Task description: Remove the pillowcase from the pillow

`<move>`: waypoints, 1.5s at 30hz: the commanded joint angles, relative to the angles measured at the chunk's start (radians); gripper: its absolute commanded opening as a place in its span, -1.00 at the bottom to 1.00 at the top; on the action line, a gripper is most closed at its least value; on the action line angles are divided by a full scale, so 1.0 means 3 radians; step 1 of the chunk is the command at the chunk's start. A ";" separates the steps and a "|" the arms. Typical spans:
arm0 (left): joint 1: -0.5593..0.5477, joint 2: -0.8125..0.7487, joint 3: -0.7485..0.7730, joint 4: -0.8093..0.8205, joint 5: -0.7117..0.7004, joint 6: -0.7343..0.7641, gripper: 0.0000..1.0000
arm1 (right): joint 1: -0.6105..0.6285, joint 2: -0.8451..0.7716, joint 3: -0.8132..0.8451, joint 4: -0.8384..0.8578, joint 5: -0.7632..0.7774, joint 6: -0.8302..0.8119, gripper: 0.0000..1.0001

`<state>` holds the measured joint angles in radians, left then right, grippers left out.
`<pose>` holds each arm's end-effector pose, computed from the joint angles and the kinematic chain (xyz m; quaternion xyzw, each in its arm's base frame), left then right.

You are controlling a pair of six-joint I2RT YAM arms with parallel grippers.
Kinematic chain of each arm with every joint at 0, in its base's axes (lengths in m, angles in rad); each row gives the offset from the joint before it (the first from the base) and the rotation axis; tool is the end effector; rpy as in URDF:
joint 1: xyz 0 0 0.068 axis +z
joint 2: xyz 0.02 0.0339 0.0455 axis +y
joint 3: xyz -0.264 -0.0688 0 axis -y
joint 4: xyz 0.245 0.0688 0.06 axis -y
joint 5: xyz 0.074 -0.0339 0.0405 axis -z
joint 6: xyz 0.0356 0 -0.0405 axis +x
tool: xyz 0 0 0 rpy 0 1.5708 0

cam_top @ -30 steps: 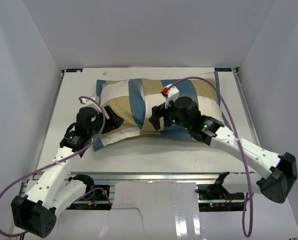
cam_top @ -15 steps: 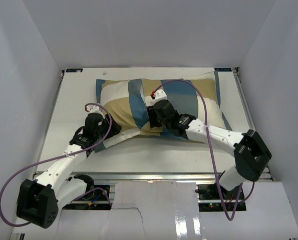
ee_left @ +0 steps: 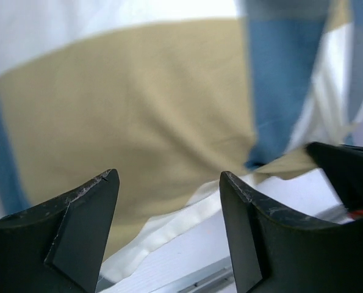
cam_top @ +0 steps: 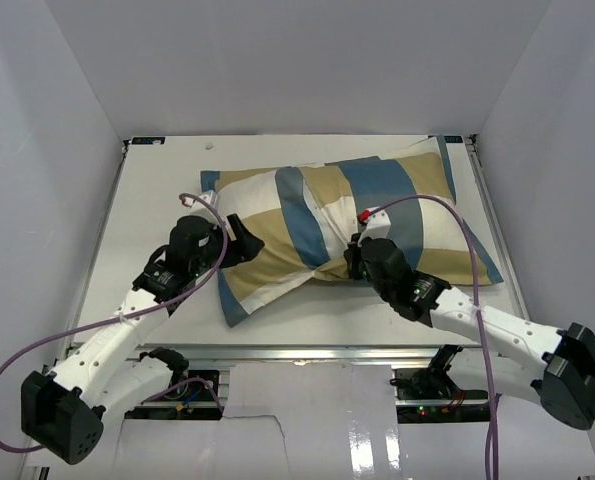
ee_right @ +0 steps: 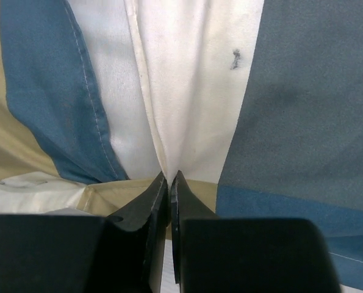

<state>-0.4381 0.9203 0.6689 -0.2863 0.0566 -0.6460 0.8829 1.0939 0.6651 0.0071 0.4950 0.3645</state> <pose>0.1861 -0.0894 0.2647 -0.0763 0.8659 -0.2758 0.4102 0.1671 0.1768 0.2576 -0.0799 0.8208 0.1408 0.5478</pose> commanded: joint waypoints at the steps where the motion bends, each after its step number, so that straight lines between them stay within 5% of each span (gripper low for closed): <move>1: -0.0313 0.0112 0.0586 -0.0180 -0.0208 0.0021 0.57 | 0.0023 -0.0337 -0.0268 0.0283 -0.0146 0.0140 -0.85; 14: -0.1142 0.1574 0.1329 -0.0324 -0.1175 -0.0224 0.67 | 0.0472 -0.0681 -0.0703 0.0483 -0.0239 0.0426 -0.85; 18: -0.1142 0.1662 0.1202 -0.0319 -0.1390 -0.0362 0.46 | 0.0483 -0.0726 -0.0780 0.0478 -0.0101 0.0421 -0.85; 21: -0.1142 0.1494 0.1018 -0.0222 -0.1365 -0.0413 0.08 | 0.0483 -0.0798 -0.0826 0.0411 0.0149 0.0442 -0.85; 22: -0.1142 0.1438 0.0977 -0.0212 -0.1365 -0.0413 -0.22 | 0.0483 -0.0818 -0.0836 0.0386 0.0206 0.0447 -0.85; 27: -0.1142 0.1054 0.0854 -0.0237 -0.1150 -0.0235 -0.74 | 0.0483 -0.0977 -0.0837 0.0294 0.0436 0.0376 -0.85; 28: -0.1147 0.0892 0.0773 -0.0247 -0.1115 -0.0229 -0.97 | 0.0483 -0.0987 -0.0811 0.0248 0.0457 0.0355 -0.85; 37: -0.1147 -0.0014 0.0113 -0.0150 -0.0828 -0.0326 -1.00 | 0.0483 -0.0947 -0.0658 -0.0166 0.0340 0.0263 -0.85; 40: -0.1142 -0.0214 -0.0224 0.0262 -0.0548 -0.0281 -1.00 | 0.0483 -0.0895 -0.0561 -0.0228 0.0084 0.0151 -0.85; 45: -0.1147 -0.0363 -0.0654 0.0857 -0.0118 -0.0148 -1.00 | 0.0483 -0.0931 -0.0300 -0.0356 -0.0519 -0.0094 -0.52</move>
<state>-0.7845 0.8288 0.5072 -0.1482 -0.0834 -0.7292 1.0298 0.8249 0.4950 -0.0711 0.4393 0.4068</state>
